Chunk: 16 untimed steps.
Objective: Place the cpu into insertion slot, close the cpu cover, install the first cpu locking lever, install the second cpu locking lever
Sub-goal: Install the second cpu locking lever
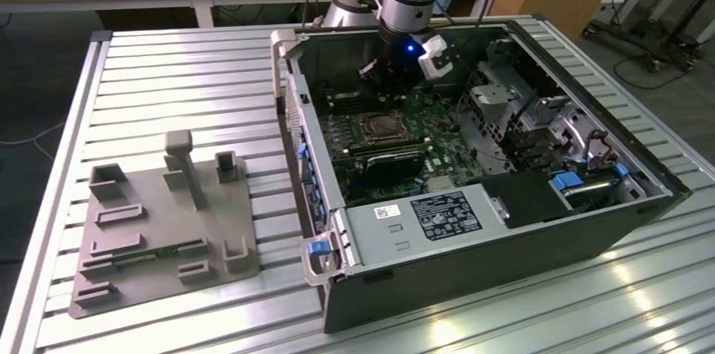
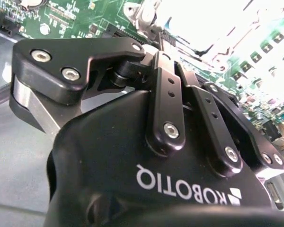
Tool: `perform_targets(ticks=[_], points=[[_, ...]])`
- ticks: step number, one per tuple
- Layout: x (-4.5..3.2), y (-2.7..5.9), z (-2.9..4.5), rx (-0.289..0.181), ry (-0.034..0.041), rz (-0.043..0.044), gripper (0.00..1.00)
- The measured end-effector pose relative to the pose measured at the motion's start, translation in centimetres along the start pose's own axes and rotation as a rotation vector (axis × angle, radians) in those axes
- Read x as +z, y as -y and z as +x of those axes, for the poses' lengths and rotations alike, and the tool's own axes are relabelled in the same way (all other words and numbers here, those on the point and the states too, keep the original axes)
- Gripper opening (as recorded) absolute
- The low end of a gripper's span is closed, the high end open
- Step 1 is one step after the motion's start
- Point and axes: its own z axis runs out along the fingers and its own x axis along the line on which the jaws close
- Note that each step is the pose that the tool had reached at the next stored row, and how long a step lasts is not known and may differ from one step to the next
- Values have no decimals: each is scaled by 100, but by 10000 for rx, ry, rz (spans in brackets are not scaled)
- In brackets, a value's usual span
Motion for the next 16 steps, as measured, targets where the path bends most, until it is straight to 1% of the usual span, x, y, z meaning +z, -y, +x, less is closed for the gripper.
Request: perform_targets(ticks=[8, 11, 16], points=[[-2, 100, 1, -2, -2, 117, 10], [-10, 109, -7, -2, -3, 126, 10], [-56, 111, -55, -2, -18, 124, 10]])
